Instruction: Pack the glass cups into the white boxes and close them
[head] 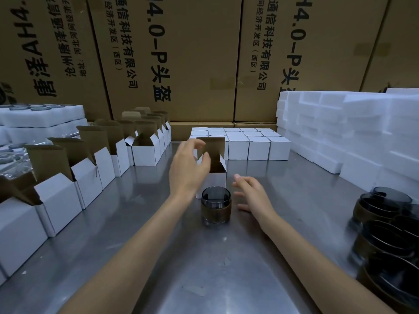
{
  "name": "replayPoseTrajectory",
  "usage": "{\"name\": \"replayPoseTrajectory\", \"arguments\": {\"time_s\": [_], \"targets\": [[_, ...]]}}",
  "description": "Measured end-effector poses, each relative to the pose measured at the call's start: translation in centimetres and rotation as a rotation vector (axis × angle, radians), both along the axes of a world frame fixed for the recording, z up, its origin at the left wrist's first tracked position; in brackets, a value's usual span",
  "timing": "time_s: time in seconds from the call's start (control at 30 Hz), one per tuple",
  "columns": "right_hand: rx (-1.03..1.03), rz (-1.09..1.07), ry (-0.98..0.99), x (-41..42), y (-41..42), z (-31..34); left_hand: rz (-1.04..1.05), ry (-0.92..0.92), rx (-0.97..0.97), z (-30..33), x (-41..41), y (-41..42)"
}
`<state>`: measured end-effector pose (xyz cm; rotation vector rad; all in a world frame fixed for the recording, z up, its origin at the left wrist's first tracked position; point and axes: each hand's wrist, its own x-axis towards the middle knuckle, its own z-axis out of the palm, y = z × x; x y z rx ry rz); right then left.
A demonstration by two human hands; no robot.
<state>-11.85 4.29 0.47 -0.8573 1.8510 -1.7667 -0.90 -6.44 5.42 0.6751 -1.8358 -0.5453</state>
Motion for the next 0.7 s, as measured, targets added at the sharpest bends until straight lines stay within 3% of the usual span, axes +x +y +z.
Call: {"name": "replayPoseTrajectory", "arguments": {"time_s": [0.17, 0.47, 0.7], "targets": [[0.102, -0.003, -0.043, 0.0, -1.3, 0.9, -0.181, -0.069, 0.411, -2.5, -0.1, -2.2], [0.121, -0.041, -0.011, -0.4, -1.9, 0.7, -0.092, -0.09, 0.278, -3.1, -0.4, -2.1], [0.065, -0.08, -0.108, -0.6, -2.3, 0.6, -0.226, -0.223, 0.208, -2.4, 0.7, -2.9]]}}
